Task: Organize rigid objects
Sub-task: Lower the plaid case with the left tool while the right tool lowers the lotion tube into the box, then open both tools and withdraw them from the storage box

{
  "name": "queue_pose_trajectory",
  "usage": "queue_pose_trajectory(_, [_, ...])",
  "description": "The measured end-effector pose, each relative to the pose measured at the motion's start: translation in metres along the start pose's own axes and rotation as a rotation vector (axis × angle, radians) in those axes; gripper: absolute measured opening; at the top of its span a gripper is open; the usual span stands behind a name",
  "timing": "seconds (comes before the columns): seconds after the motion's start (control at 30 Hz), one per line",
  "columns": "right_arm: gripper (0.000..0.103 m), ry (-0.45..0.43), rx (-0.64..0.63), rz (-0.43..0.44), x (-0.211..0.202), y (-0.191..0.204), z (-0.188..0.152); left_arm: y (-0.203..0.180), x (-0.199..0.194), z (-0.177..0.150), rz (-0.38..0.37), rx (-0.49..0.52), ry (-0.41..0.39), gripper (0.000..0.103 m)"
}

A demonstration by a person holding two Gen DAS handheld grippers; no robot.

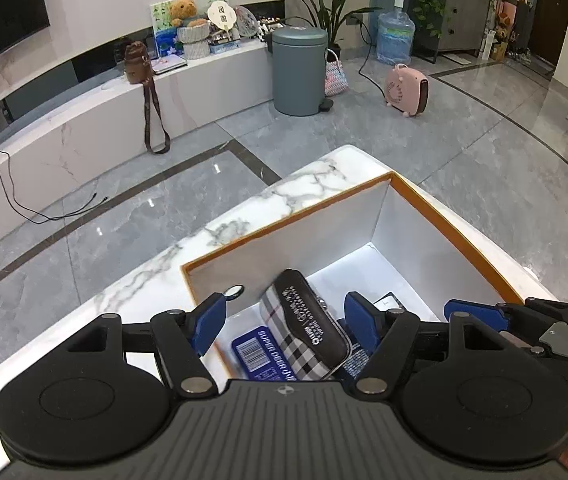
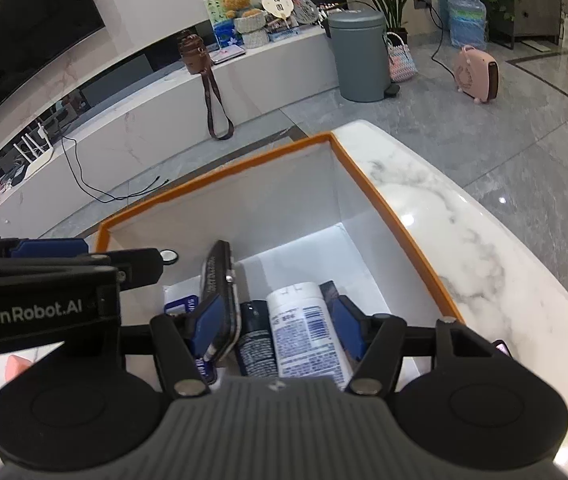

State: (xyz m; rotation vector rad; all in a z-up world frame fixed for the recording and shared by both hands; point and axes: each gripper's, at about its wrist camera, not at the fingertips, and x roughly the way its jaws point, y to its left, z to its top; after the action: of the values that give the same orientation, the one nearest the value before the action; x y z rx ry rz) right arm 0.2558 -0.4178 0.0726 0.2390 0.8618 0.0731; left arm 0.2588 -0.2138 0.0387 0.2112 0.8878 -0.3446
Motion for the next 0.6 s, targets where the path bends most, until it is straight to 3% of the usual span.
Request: queue_pose_trajectory(0.6, [0.068,-0.120,-0.100,-0.013,-0.051,0.045,-0.004,0.029,-0.061,-0.010,0.003,-0.017,-0.086,0.081])
